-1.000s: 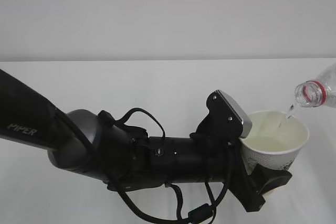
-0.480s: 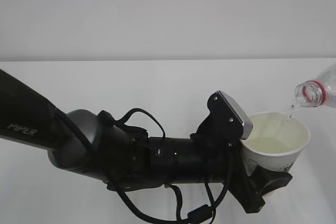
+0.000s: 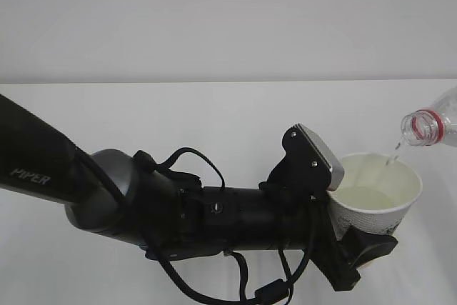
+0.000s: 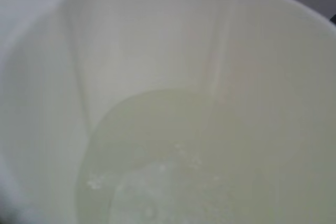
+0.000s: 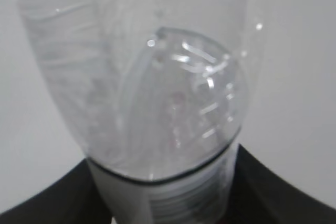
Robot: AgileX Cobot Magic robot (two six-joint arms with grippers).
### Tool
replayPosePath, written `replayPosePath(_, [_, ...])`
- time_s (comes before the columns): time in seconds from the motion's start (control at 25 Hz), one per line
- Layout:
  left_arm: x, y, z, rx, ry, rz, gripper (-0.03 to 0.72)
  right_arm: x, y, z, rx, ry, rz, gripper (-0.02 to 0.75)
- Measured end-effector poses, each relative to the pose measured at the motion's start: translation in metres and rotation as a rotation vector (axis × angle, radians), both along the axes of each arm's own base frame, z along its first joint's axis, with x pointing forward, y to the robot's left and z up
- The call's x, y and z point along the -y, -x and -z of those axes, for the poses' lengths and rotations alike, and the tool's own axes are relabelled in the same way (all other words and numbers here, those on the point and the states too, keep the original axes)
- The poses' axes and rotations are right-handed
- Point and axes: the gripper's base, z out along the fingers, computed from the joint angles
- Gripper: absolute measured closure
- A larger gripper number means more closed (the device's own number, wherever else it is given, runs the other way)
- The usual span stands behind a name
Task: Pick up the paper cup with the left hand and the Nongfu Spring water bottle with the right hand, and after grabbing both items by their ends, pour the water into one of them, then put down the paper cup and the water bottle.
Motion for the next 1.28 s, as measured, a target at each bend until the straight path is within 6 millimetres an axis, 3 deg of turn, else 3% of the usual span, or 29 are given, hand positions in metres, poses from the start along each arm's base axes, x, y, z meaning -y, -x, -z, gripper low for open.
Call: replayPosePath(1.28, [0.0000,0.0006,0.0012,0.003,-0.006,0.009,0.142,0.0000,0.0000,0.0000,-0.001,0.020,-0.001,0.325])
